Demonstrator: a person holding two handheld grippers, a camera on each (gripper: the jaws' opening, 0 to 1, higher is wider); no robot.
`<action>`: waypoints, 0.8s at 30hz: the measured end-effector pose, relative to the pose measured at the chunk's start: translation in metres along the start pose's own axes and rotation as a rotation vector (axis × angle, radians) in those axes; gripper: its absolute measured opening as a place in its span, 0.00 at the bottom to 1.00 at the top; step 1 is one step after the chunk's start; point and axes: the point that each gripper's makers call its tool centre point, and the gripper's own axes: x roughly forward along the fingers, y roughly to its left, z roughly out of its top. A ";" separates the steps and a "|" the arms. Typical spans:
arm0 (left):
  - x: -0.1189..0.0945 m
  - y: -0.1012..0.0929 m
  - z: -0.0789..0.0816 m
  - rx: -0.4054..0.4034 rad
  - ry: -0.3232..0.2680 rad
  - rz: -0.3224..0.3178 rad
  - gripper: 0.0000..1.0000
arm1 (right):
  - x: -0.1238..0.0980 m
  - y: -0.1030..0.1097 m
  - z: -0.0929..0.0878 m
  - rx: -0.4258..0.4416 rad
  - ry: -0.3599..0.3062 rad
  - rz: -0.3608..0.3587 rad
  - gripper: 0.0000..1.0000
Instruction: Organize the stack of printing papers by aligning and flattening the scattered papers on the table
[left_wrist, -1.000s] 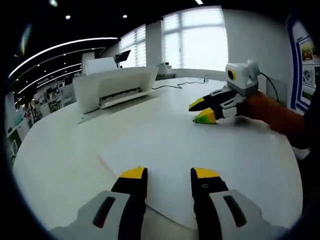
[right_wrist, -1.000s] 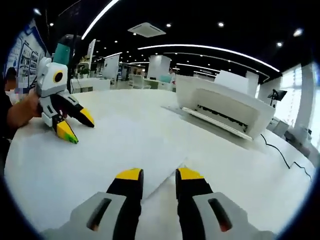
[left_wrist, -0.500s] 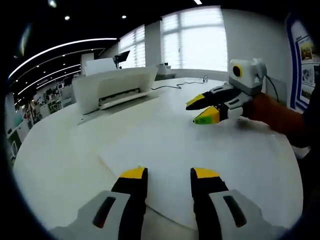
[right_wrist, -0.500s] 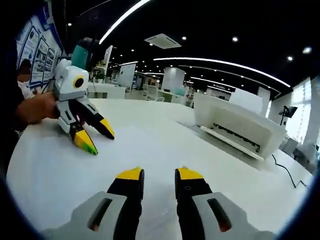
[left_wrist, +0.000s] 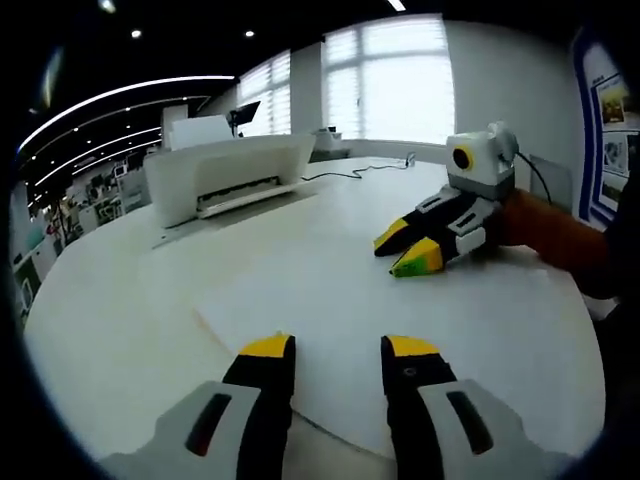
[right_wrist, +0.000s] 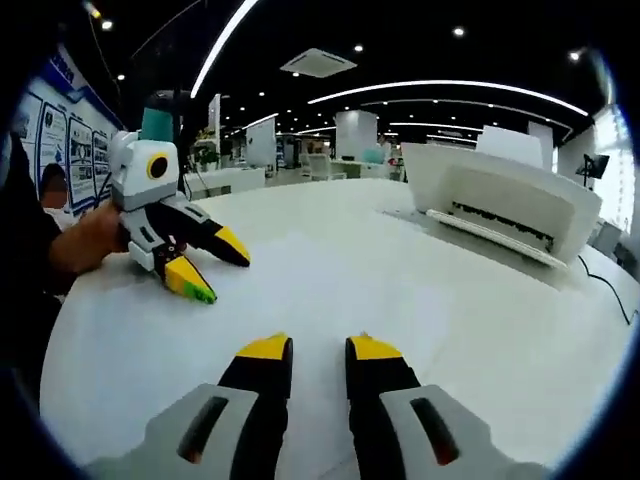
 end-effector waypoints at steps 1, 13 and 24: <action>0.000 0.000 0.000 0.001 -0.001 -0.001 0.39 | -0.001 -0.001 0.000 0.003 -0.001 0.001 0.18; 0.003 0.000 0.002 0.015 -0.033 -0.031 0.40 | -0.005 -0.002 -0.001 0.004 -0.010 -0.008 0.18; -0.001 -0.003 0.012 0.019 -0.058 -0.053 0.50 | -0.023 0.006 0.005 0.052 0.023 0.023 0.23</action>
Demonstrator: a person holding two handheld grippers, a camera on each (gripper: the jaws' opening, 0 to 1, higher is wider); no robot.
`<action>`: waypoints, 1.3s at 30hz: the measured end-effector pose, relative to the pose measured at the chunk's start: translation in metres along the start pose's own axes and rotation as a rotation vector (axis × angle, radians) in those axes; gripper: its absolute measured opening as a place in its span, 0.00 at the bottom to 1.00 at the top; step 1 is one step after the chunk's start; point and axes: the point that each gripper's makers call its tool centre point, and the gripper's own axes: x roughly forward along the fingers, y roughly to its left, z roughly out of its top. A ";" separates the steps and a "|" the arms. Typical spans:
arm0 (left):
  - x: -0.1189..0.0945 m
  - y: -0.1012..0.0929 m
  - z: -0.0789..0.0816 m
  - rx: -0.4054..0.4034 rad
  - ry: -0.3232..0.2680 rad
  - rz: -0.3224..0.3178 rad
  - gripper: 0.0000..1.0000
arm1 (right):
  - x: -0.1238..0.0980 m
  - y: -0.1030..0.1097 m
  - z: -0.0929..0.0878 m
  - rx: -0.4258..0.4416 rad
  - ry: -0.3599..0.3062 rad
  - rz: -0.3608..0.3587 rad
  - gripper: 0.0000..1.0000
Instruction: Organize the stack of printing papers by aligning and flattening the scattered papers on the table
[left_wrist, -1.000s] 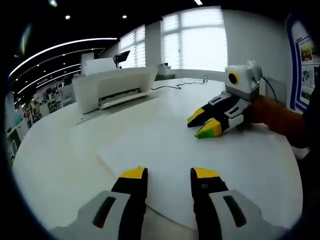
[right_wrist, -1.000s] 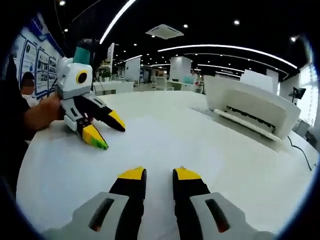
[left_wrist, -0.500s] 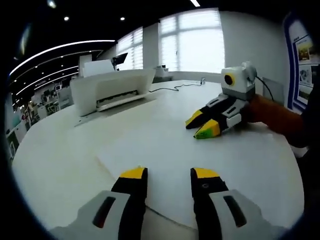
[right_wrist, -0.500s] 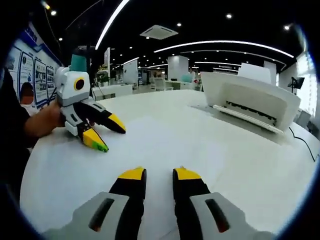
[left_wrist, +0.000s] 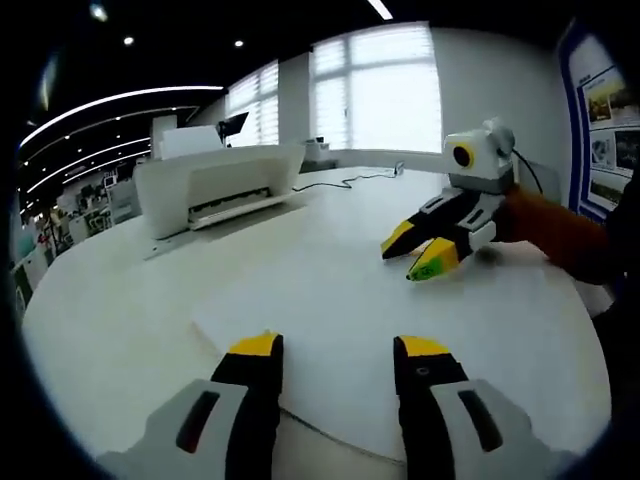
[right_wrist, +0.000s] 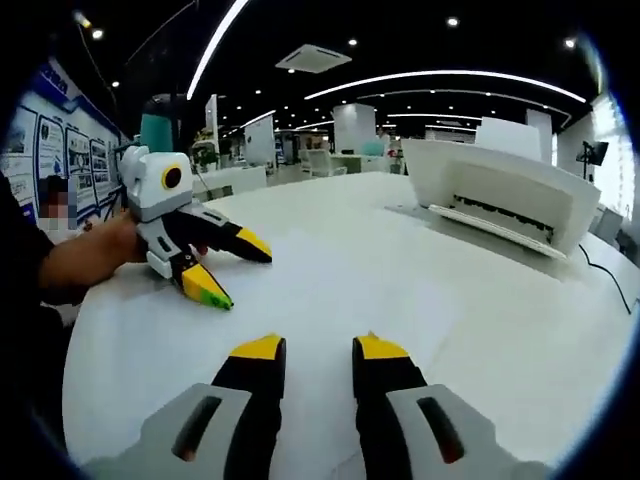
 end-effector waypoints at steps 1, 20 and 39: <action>-0.001 0.000 0.003 -0.002 -0.008 0.003 0.50 | -0.003 0.002 0.001 0.001 -0.001 0.001 0.23; -0.069 -0.032 0.016 -0.065 0.027 0.035 0.56 | -0.073 0.029 0.010 -0.028 -0.055 -0.028 0.33; -0.135 -0.057 0.003 -0.091 0.012 0.064 0.56 | -0.136 0.064 -0.004 0.004 -0.092 -0.047 0.34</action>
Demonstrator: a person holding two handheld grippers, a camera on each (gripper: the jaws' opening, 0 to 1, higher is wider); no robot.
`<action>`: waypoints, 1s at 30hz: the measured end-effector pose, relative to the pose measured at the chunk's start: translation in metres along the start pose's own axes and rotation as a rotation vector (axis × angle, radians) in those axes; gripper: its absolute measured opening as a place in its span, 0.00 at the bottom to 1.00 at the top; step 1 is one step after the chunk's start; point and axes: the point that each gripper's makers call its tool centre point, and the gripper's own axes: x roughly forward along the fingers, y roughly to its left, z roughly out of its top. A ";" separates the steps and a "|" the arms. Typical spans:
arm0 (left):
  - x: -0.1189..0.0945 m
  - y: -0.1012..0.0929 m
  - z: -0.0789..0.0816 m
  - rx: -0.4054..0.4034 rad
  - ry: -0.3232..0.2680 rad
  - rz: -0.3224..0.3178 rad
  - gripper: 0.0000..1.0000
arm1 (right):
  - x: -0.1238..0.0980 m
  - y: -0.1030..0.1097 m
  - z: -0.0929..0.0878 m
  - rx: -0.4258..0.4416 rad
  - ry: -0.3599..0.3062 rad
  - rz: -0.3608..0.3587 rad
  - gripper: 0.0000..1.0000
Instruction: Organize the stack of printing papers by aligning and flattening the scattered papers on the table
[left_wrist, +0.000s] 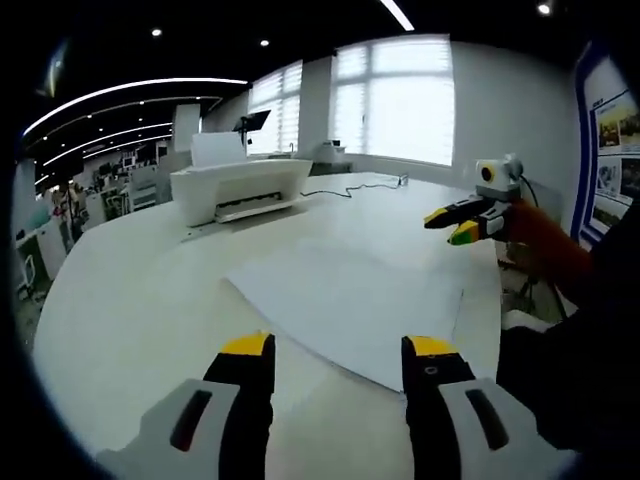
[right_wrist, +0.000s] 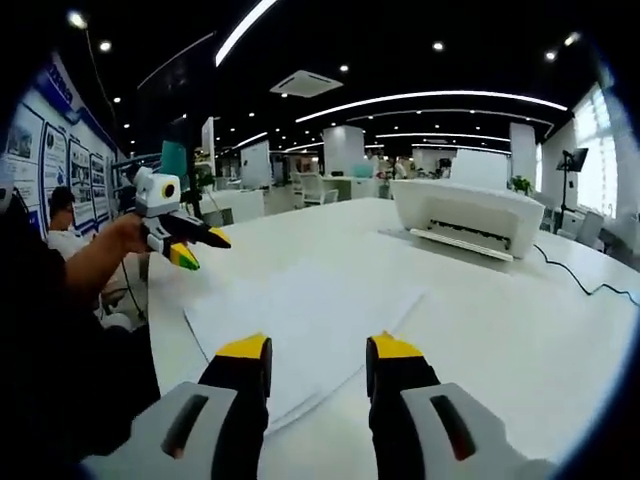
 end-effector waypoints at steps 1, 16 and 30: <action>-0.003 0.000 -0.001 0.003 -0.002 0.006 0.56 | -0.002 0.001 0.000 -0.003 0.000 -0.001 0.34; -0.073 -0.002 -0.008 -0.041 -0.039 0.073 0.56 | -0.055 0.024 -0.017 -0.037 0.014 -0.015 0.33; -0.151 0.004 -0.029 -0.060 -0.057 0.183 0.55 | -0.107 0.015 -0.033 -0.007 0.015 -0.057 0.36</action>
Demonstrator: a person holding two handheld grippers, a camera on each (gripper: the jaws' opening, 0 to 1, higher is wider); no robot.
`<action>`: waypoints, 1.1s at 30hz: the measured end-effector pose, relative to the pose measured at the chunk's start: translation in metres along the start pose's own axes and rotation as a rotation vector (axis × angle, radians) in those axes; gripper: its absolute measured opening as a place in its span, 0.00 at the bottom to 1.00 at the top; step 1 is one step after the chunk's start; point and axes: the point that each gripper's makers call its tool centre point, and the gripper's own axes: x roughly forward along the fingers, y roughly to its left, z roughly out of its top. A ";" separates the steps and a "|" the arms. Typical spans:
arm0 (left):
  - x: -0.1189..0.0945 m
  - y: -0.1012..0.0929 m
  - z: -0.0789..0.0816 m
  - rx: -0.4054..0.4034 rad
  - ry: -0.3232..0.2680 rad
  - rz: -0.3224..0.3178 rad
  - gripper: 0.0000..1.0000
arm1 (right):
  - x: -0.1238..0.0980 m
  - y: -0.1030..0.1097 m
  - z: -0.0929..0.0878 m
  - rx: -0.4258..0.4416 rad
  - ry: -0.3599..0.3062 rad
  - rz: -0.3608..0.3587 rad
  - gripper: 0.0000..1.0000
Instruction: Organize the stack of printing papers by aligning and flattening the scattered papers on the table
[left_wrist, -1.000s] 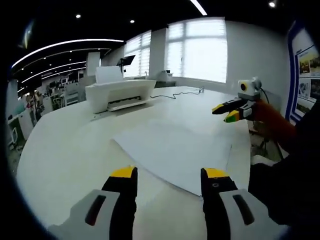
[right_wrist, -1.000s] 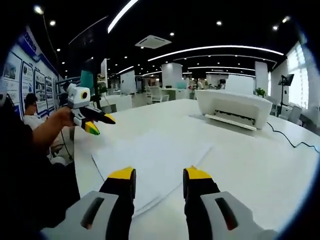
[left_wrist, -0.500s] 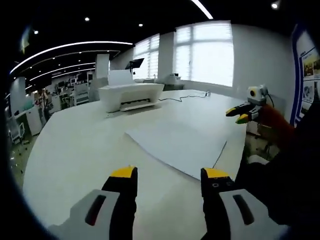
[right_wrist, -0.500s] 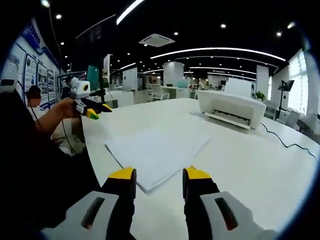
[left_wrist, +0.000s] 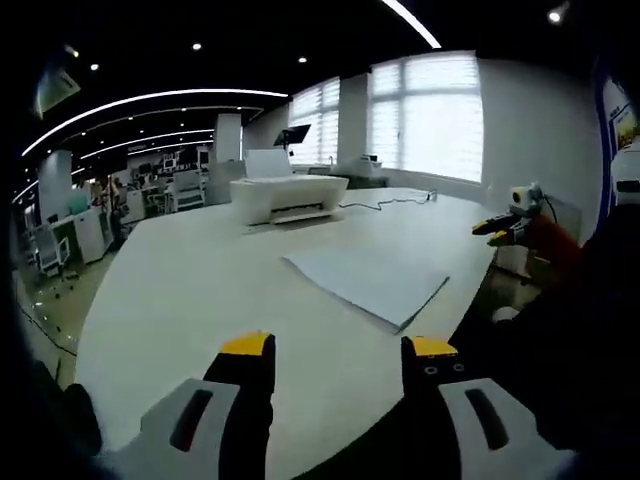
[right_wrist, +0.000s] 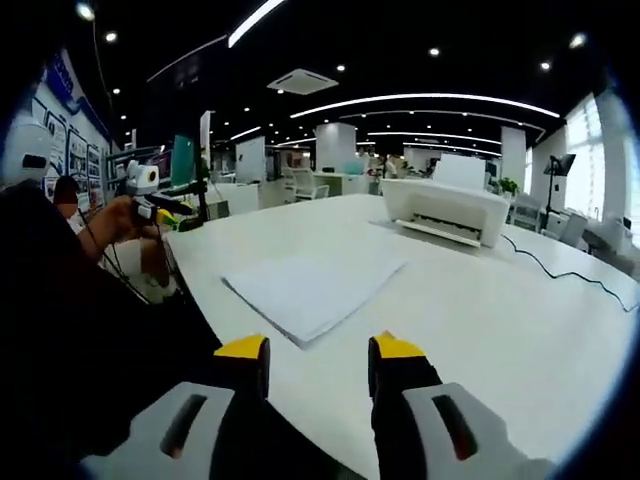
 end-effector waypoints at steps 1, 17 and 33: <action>-0.005 0.003 -0.002 -0.009 -0.002 0.009 0.55 | -0.003 0.000 0.000 0.002 -0.003 -0.002 0.36; -0.082 -0.004 0.006 -0.009 -0.061 0.054 0.55 | -0.038 0.038 0.013 -0.005 -0.013 0.041 0.38; -0.114 -0.014 0.014 0.029 -0.064 0.114 0.55 | -0.045 0.053 0.022 -0.024 -0.030 0.052 0.38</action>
